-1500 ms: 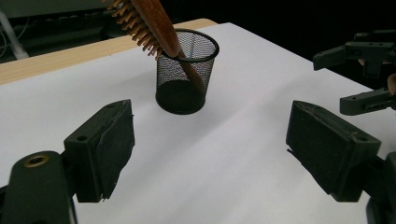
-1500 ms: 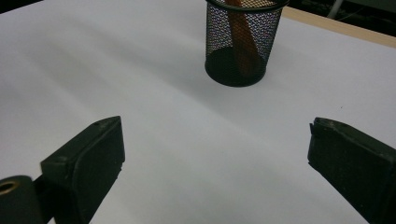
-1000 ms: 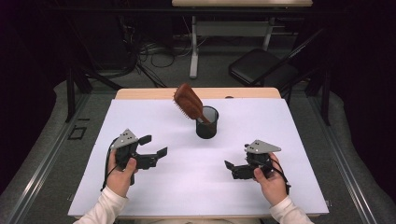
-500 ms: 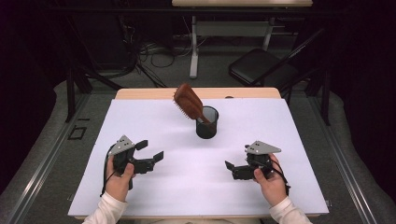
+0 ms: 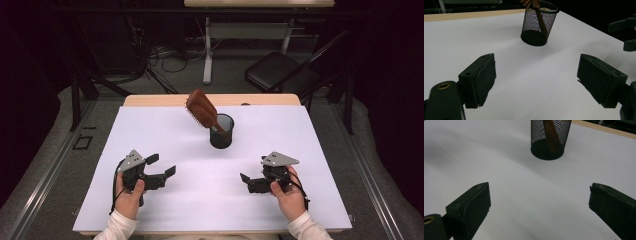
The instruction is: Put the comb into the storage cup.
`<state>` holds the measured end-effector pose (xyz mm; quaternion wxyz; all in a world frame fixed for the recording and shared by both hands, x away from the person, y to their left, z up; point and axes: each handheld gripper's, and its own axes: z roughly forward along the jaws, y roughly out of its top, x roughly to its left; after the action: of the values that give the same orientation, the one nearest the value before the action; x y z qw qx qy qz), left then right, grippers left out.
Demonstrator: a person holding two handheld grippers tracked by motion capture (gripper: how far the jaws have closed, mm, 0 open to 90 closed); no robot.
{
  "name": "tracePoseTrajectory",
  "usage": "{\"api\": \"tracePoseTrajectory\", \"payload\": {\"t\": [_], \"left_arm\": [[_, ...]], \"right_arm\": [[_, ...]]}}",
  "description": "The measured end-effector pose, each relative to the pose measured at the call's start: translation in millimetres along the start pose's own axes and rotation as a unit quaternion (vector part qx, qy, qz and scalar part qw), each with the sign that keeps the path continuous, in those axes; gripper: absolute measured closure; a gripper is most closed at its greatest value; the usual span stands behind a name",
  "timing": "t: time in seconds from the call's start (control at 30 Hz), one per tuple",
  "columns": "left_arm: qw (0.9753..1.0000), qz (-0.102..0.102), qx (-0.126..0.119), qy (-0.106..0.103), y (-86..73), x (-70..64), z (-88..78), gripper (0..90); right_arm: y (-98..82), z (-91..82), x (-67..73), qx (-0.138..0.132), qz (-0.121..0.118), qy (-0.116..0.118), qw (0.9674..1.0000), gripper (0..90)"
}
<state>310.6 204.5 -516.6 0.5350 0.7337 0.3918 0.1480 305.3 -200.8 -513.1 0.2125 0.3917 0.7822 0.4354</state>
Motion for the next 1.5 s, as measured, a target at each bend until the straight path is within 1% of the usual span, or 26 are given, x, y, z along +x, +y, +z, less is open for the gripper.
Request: {"api": "tracePoseTrajectory", "payload": {"t": [0.07,0.17,0.2,0.33,0.53,0.67,0.8,1.1,1.5], "left_arm": [[1.0000,-0.002,-0.001,0.000,-1.2,-0.5,0.3,15.8],[1.0000,0.002,-0.002,0.002,-2.5,-0.2,-0.2,15.8],[1.0000,-0.001,-0.005,0.001,-2.8,-0.1,-0.2,15.8],[1.0000,-0.001,-0.007,0.003,-3.4,0.7,-1.3,15.8],[0.9999,-0.006,-0.007,0.006,-5.5,3.3,-2.5,15.8],[0.9999,-0.005,-0.008,0.006,-6.6,3.6,-2.7,15.8],[1.0000,-0.004,-0.002,0.008,-8.2,3.6,-1.9,15.8],[1.0000,0.000,0.000,0.008,-9.1,3.1,-0.7,15.8],[0.9999,-0.002,0.000,0.011,-10.5,4.9,-1.3,15.8]], "right_arm": [[-1.0,0.5,0.1,0.002,0.002,0.000,1.0000,3.8],[-1.9,0.5,0.0,0.001,0.001,-0.001,1.0000,3.8],[-2.2,0.4,-0.1,0.000,0.002,-0.001,1.0000,3.8],[-3.5,0.4,-0.3,0.002,0.003,-0.002,1.0000,3.8],[-5.5,1.6,-1.1,0.003,0.003,-0.003,1.0000,3.8],[-7.2,2.2,-1.8,0.005,0.006,-0.004,1.0000,3.8],[-7.7,2.2,-2.3,0.004,0.006,-0.004,1.0000,3.8],[-9.0,2.8,-2.5,0.006,0.007,-0.003,1.0000,3.9],[-10.6,4.2,-2.8,0.008,0.005,-0.003,0.9999,4.0]]}}
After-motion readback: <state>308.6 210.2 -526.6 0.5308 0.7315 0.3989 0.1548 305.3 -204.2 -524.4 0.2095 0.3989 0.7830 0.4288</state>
